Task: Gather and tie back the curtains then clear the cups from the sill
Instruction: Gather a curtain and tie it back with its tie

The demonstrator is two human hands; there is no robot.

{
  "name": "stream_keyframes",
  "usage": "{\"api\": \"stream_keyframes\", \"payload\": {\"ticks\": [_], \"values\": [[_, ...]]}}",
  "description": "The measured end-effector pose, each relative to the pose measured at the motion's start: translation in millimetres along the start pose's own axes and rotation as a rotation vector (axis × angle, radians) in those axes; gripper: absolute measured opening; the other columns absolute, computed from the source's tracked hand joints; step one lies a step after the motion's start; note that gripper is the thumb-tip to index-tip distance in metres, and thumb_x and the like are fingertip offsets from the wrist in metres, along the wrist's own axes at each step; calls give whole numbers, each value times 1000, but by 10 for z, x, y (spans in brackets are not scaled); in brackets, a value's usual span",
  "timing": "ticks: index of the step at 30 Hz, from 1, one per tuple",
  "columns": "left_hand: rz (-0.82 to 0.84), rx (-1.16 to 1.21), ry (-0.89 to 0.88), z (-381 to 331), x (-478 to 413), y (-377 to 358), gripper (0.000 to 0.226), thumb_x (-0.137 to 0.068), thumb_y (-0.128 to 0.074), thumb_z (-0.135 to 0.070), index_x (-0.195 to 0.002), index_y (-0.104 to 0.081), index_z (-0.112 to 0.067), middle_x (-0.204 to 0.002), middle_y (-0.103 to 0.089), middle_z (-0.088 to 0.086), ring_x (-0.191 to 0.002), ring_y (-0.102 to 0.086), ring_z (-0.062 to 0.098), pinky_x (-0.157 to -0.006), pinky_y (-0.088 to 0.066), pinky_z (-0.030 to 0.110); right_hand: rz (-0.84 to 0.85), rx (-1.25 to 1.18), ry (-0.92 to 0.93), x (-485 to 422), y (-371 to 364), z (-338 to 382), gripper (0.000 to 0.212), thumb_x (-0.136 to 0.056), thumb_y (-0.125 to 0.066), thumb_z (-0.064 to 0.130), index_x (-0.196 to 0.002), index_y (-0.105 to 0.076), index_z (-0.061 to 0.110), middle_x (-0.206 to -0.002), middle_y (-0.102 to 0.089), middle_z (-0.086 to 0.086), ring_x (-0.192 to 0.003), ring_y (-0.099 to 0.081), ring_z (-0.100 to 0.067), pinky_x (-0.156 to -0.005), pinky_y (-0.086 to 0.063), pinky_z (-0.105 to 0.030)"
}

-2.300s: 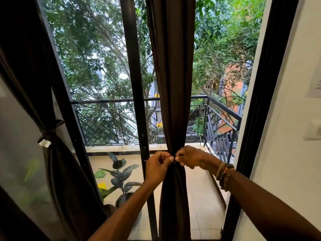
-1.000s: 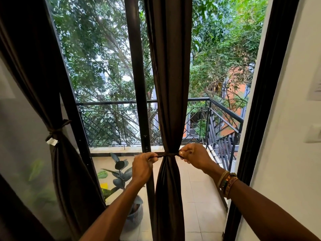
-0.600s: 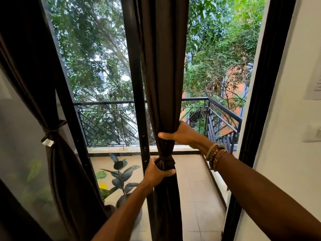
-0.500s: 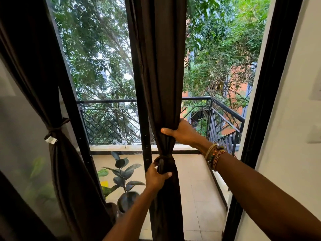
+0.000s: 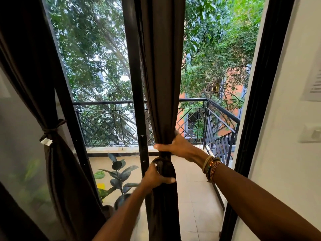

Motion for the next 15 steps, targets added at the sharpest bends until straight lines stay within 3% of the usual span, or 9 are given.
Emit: {"api": "stream_keyframes", "payload": {"ticks": [2,4,7,9,12,14,15], "values": [[149,302,-8,-109,-86,24,117,-37,-96,-17,-139,-37,-14,-122,-62,6,-116,-61,28,-102,-49,50,107,79,-81,77,-73,-224,45,-77,-80,2,-111,-58,22,-105,-65,4,-97,-63,-10,-80,-53,-21],[181,422,-77,-383,-123,180,113,-41,-83,-5,-143,-37,-21,-130,-59,7,-116,-60,31,-101,-48,52,112,16,-115,99,-75,-348,36,-81,-75,-2,-107,-64,19,-106,-69,-1,-98,-66,-16,-82,-55,-25],[221,535,-137,-728,-69,293,65,-48,-73,-19,-112,-66,-14,-104,-70,4,-101,-61,27,-92,-45,44,86,0,-69,63,-90,-334,29,-89,-70,5,-114,-67,18,-110,-72,-5,-105,-68,-20,-91,-57,-33],[187,548,-173,-892,-39,342,49,-66,-82,-32,-110,-71,-11,-108,-73,8,-102,-66,28,-86,-52,43,70,78,-71,34,-104,-338,29,-92,-65,5,-119,-64,16,-108,-71,-3,-104,-67,-18,-92,-56,-33],[-36,389,-245,-1077,-9,543,33,-86,-74,-34,-106,-73,-8,-99,-75,8,-93,-71,25,-70,-58,29,21,168,-71,-3,-75,-334,27,-94,-63,8,-121,-63,14,-108,-71,-5,-100,-68,-18,-94,-55,-39],[-90,347,-232,-1098,33,610,24,-89,-72,-30,-101,-74,-9,-94,-76,5,-89,-72,21,-65,-55,23,89,83,-84,49,-177,-308,23,-96,-63,12,-118,-63,17,-110,-71,-1,-102,-67,-12,-90,-55,-28],[-52,399,-205,-1086,38,587,26,-84,-75,-30,-100,-75,-10,-96,-76,6,-92,-71,23,-70,-56,28,122,25,-112,106,-235,-312,21,-97,-62,17,-117,-62,19,-110,-71,3,-102,-66,-9,-85,-52,-20]]}}
Point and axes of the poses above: each hand's wrist, its own x-axis away from the middle knuckle, its own y-axis out of the back of the hand, z = x × y, the point moved 10 cm from there along -x, towards the middle knuckle
